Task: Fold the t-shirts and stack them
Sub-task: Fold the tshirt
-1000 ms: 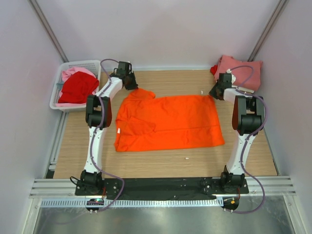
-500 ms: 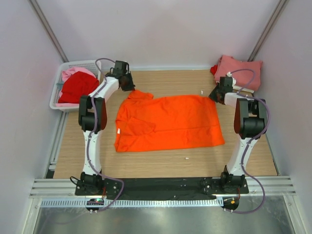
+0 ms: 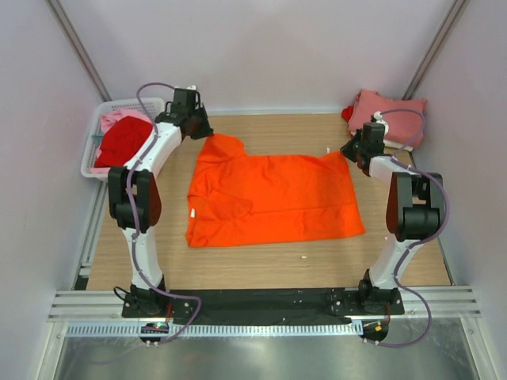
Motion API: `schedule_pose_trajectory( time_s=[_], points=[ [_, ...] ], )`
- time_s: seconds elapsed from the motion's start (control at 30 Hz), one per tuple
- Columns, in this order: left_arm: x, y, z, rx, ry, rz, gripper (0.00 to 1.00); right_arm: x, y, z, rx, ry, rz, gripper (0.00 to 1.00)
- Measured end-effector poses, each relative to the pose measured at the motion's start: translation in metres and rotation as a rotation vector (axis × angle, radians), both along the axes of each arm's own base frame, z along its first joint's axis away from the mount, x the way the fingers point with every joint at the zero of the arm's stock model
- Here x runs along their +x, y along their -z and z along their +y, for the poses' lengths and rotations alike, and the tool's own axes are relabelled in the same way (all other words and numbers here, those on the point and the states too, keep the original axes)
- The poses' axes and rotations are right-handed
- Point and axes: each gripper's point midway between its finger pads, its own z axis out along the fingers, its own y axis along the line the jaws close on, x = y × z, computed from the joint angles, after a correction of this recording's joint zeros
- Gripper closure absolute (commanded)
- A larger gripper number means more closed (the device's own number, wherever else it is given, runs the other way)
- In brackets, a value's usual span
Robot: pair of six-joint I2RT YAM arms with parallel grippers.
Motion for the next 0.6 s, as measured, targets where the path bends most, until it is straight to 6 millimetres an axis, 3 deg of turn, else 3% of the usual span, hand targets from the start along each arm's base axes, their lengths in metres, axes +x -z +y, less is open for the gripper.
schedule_pose_trajectory(
  time_s=[0.27, 0.6],
  points=[
    [-0.046, -0.004, 0.008, 0.031, -0.009, 0.043, 1.00, -0.019, -0.014, -0.003, -0.008, 0.004, -0.034, 0.99],
    [-0.088, -0.026, 0.012, 0.047, -0.010, 0.021, 1.00, -0.032, -0.019, -0.020, -0.004, 0.029, -0.055, 0.99]
  ],
)
